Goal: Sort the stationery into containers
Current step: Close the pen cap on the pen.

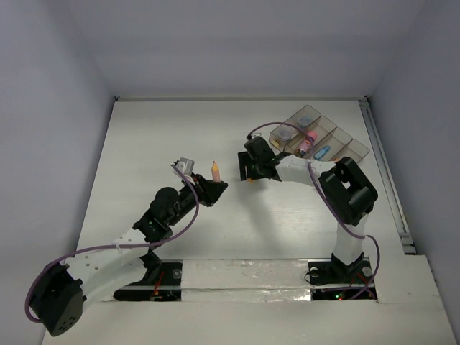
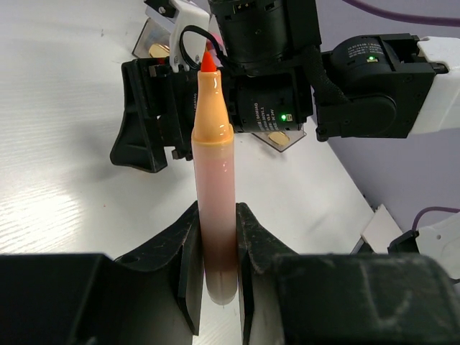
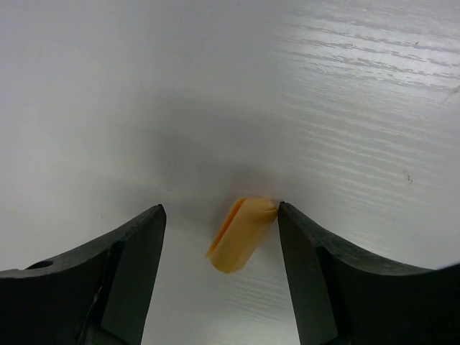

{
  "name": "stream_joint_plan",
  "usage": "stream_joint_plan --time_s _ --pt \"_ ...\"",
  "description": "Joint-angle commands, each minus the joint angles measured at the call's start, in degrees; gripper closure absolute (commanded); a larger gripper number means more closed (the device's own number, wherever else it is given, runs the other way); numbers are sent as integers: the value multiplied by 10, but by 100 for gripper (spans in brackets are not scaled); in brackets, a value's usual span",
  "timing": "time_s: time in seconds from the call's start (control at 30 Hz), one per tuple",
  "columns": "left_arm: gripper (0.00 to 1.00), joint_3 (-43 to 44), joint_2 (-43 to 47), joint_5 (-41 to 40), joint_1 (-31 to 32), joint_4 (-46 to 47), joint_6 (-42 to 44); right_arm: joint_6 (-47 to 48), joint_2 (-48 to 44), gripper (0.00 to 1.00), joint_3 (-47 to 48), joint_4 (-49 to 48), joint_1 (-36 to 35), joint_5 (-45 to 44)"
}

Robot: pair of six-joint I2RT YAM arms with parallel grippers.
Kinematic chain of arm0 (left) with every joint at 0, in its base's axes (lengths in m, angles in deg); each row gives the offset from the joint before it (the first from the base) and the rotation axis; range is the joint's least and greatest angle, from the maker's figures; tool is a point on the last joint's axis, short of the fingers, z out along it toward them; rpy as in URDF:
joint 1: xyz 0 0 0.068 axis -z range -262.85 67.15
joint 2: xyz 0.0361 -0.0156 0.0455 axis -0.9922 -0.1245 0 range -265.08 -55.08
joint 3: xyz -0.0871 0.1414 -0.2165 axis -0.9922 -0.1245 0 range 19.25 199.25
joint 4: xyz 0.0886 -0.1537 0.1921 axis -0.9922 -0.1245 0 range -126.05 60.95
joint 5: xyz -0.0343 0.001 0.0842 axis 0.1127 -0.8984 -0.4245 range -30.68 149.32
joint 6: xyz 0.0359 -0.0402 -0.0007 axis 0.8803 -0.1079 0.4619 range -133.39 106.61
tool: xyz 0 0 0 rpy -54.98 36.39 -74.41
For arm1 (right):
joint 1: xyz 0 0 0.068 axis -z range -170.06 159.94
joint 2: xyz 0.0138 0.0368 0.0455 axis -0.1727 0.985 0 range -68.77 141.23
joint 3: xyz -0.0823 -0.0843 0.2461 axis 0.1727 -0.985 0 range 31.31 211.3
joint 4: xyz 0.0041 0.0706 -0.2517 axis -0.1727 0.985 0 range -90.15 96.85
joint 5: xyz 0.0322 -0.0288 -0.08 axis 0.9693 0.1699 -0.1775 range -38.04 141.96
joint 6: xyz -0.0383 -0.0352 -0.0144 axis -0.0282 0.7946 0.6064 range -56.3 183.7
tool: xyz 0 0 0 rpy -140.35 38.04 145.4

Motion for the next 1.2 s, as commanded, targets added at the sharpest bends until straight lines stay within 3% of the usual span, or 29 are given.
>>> stream_joint_plan --time_s 0.0,0.07,0.17,0.27,0.37,0.5,0.67,0.8,0.93,1.17 --pt "100 4 10 -5 -1 24 4 7 30 32 -11 43 -3 -12" --pt "100 4 7 -4 -1 27 3 11 33 34 -10 47 -3 -15" --pt "100 5 4 -2 -1 31 3 18 40 50 -3 61 -3 -28" --pt "100 3 2 -2 -1 32 2 21 43 53 3 80 -3 -37" --pt "100 1 0 0 -1 35 2 22 43 64 1 87 -3 -42" --pt "100 -2 -4 5 -1 39 1 21 34 100 0 91 -3 -42" --pt "100 -1 -13 15 -1 44 0 19 -19 100 0 65 9 -15" --pt "100 4 -39 36 -1 70 -8 2 -97 100 -16 -16 25 83" --pt "100 22 -74 82 -1 117 -27 -48 -167 100 -34 -144 47 196" --pt "100 47 -132 210 -20 256 -109 -152 -230 100 -82 -357 88 291"
